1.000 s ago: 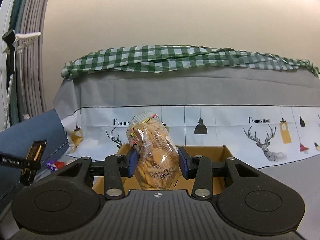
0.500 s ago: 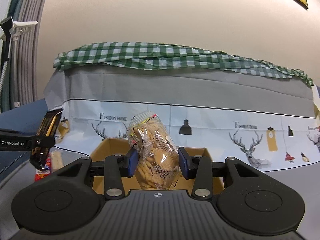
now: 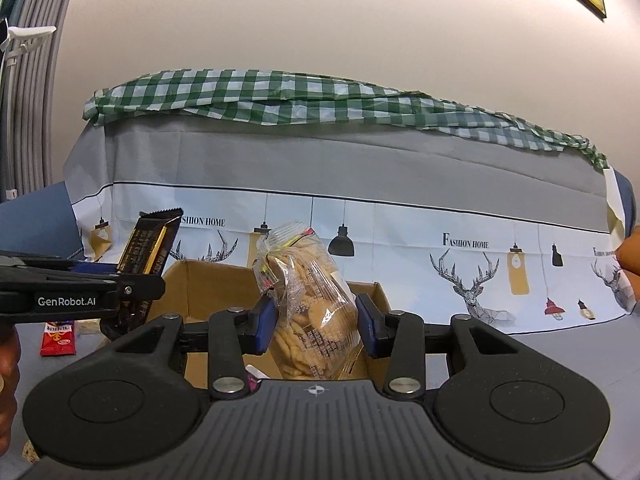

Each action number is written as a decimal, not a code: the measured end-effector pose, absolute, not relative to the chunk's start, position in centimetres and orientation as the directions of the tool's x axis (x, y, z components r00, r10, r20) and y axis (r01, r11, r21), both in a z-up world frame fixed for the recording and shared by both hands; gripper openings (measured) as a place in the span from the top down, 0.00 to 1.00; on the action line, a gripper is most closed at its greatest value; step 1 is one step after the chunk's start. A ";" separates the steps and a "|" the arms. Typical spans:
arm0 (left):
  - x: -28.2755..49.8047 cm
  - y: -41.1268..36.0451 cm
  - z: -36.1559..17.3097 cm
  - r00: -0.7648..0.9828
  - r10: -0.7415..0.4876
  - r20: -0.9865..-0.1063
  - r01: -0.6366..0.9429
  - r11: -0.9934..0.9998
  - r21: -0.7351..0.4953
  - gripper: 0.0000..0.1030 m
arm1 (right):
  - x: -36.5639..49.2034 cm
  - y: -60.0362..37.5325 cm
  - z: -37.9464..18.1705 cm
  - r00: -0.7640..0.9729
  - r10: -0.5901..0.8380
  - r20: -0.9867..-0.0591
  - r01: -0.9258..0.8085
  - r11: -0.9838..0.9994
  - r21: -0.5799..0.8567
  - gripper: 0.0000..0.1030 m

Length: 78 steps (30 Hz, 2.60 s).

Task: Organize snacks
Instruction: 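Open both tools to drop the snacks into the box, then move both tools back toward the remaining snacks, then grasp the purple candy bar with the left tool while the right tool grasps the pale rice bar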

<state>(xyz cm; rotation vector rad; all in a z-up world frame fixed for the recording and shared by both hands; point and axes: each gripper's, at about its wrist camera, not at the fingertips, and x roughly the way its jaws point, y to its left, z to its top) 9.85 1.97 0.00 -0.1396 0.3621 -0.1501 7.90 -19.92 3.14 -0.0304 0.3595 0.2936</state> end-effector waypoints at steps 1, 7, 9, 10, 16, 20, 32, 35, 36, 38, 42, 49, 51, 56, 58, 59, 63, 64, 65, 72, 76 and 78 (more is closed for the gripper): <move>9.8 2.1 0.1 0.925 -0.173 -0.338 0.121 0.978 -0.167 0.58 | 7.9 -19.8 3.1 0.894 0.278 -0.352 -0.290 0.957 0.020 0.58; 10.0 2.5 0.2 0.908 -0.246 -0.338 0.176 0.958 -0.225 0.46 | 8.0 -19.1 3.1 0.893 0.280 -0.352 -0.299 0.954 0.001 0.56; 9.8 2.5 0.2 0.917 -0.222 -0.330 0.160 0.965 -0.206 0.34 | 8.1 -18.8 3.1 0.901 0.248 -0.356 -0.272 0.962 -0.020 0.46; 9.8 2.7 0.2 0.919 -0.216 -0.329 0.153 0.966 -0.208 0.34 | 8.2 -18.6 3.1 0.907 0.223 -0.359 -0.250 0.968 -0.030 0.30; 9.9 4.5 0.0 0.916 -0.191 -0.354 0.101 0.961 -0.256 0.34 | 8.4 -18.7 3.2 0.906 0.215 -0.363 -0.224 0.974 0.017 0.22; 9.3 5.5 0.1 0.928 -0.163 -0.336 0.080 0.966 -0.248 0.34 | 8.4 -18.3 3.3 0.904 0.224 -0.364 -0.236 0.972 0.012 0.22; 5.6 10.2 1.8 0.926 -0.125 -0.356 0.061 0.981 -0.186 0.80 | 8.0 -14.4 4.3 0.881 0.302 -0.364 -0.259 0.952 0.161 0.37; 5.8 12.7 2.6 0.919 -0.083 -0.386 0.001 0.978 -0.207 0.87 | 7.7 -13.0 4.3 0.854 0.359 -0.375 -0.287 0.929 0.235 0.67; 6.1 13.4 2.9 0.916 -0.060 -0.396 -0.022 0.980 -0.200 0.87 | 7.6 -12.5 4.3 0.845 0.379 -0.377 -0.300 0.920 0.252 0.71; 6.8 14.7 3.5 0.909 -0.015 -0.416 -0.070 0.980 -0.188 0.87 | 7.2 -11.3 4.4 0.827 0.422 -0.370 -0.337 0.901 0.274 0.73; 9.2 18.0 4.1 0.895 0.076 -0.440 -0.188 0.958 -0.215 0.87 | 6.5 -8.9 4.7 0.799 0.483 -0.358 -0.402 0.872 0.278 0.73; 12.1 24.2 -2.4 0.724 0.202 -0.660 -0.413 0.893 -0.179 0.85 | 6.2 -5.8 4.5 0.748 0.541 -0.386 -0.471 0.841 0.266 0.72; 12.5 26.8 -3.5 0.683 0.164 -0.711 -0.495 0.821 -0.286 0.85 | 6.2 -5.2 4.4 0.736 0.552 -0.393 -0.492 0.834 0.250 0.72; 12.9 29.2 -4.0 0.663 0.161 -0.731 -0.566 0.747 -0.348 0.84 | 6.7 -2.9 4.0 0.701 0.579 -0.417 -0.524 0.814 0.251 0.72; 12.7 29.8 -4.3 0.667 0.153 -0.729 -0.579 0.722 -0.378 0.81 | 6.8 -1.7 3.9 0.685 0.592 -0.424 -0.535 0.804 0.257 0.72; 12.6 30.2 -4.5 0.663 0.147 -0.734 -0.592 0.704 -0.393 0.80 | 6.8 -1.1 3.9 0.676 0.603 -0.424 -0.544 0.796 0.265 0.72; 12.2 31.7 -5.4 0.639 0.121 -0.760 -0.642 0.628 -0.440 0.80 | 6.8 1.7 3.9 0.645 0.639 -0.419 -0.583 0.766 0.271 0.72; 12.2 31.9 -5.6 0.635 0.114 -0.764 -0.649 0.615 -0.448 0.80 | 6.9 2.4 3.9 0.643 0.641 -0.419 -0.588 0.764 0.268 0.72; 12.0 32.3 -5.8 0.632 0.107 -0.767 -0.656 0.600 -0.457 0.80 | 7.0 3.1 3.8 0.643 0.640 -0.420 -0.588 0.764 0.265 0.72; 11.8 32.9 -6.0 0.631 0.117 -0.767 -0.676 0.568 -0.470 0.74 | 9.8 7.1 1.7 0.654 0.589 -0.475 -0.515 0.806 0.290 0.72; 12.1 32.9 -6.4 0.633 0.104 -0.767 -0.680 0.549 -0.486 0.74 | 12.1 8.9 -0.1 0.657 0.548 -0.518 -0.464 0.835 0.294 0.72; 12.3 33.0 -6.6 0.635 0.096 -0.767 -0.679 0.542 -0.495 0.73 | 13.3 9.8 -1.1 0.648 0.529 -0.548 -0.449 0.846 0.286 0.71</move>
